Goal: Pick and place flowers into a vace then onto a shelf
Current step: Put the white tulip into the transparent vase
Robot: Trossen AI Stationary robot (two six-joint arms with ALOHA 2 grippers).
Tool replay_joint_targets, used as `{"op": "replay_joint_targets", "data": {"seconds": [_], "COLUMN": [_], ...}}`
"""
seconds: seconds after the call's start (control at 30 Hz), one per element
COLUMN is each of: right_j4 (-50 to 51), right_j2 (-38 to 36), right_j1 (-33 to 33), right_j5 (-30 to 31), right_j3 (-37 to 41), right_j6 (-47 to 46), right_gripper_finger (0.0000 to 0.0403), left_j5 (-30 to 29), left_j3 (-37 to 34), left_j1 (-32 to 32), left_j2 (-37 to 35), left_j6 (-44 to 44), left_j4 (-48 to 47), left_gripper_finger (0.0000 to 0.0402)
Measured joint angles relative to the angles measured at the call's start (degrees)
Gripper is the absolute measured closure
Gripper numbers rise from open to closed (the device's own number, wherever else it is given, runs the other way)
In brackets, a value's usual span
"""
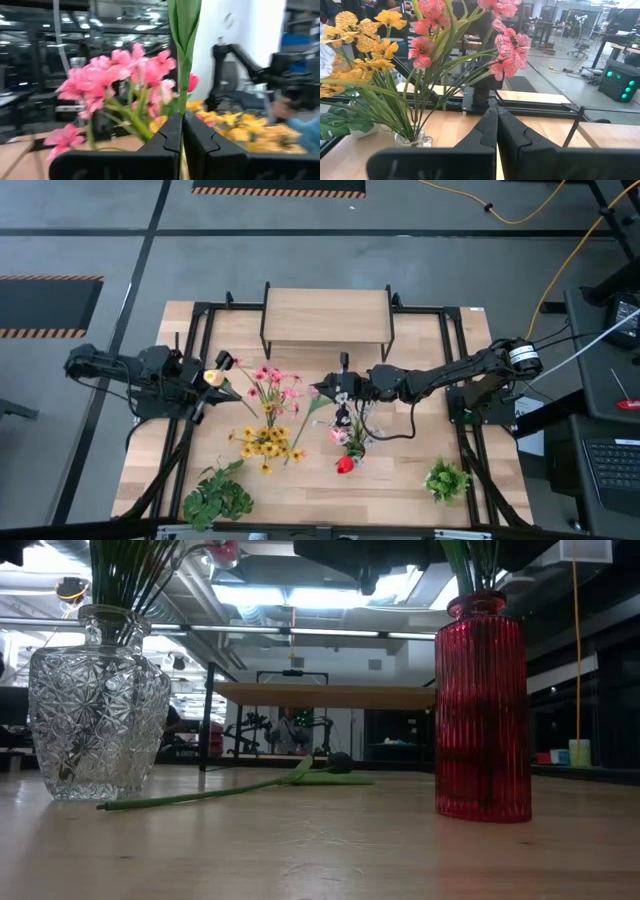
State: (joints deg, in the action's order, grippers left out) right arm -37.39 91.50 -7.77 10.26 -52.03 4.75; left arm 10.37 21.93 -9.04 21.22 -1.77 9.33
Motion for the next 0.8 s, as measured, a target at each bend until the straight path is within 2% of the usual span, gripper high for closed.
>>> {"op": "replay_joint_targets", "data": {"seconds": [0.1, 0.37, 0.8], "right_j4": [0.0, 0.0, 2.06], "right_j2": [0.0, 0.0, 0.02], "right_j1": [0.0, 0.0, -0.04], "right_j5": [-0.02, -0.02, -0.2], "right_j3": [0.0, 0.0, -0.02], "right_j6": [0.09, 0.26, 0.02], "right_gripper_finger": [0.0398, 0.0398, 0.0398], "left_j5": [-5.64, -12.78, -23.92], "left_j3": [0.0, 0.02, 0.04], "left_j1": [-4.01, -12.97, -20.67], "left_j2": [2.16, 9.99, 17.11], "left_j6": [1.01, 2.58, 5.06], "left_j4": [1.41, 7.97, 12.62], "left_gripper_finger": [0.0399, 0.0399, 0.0399]}}
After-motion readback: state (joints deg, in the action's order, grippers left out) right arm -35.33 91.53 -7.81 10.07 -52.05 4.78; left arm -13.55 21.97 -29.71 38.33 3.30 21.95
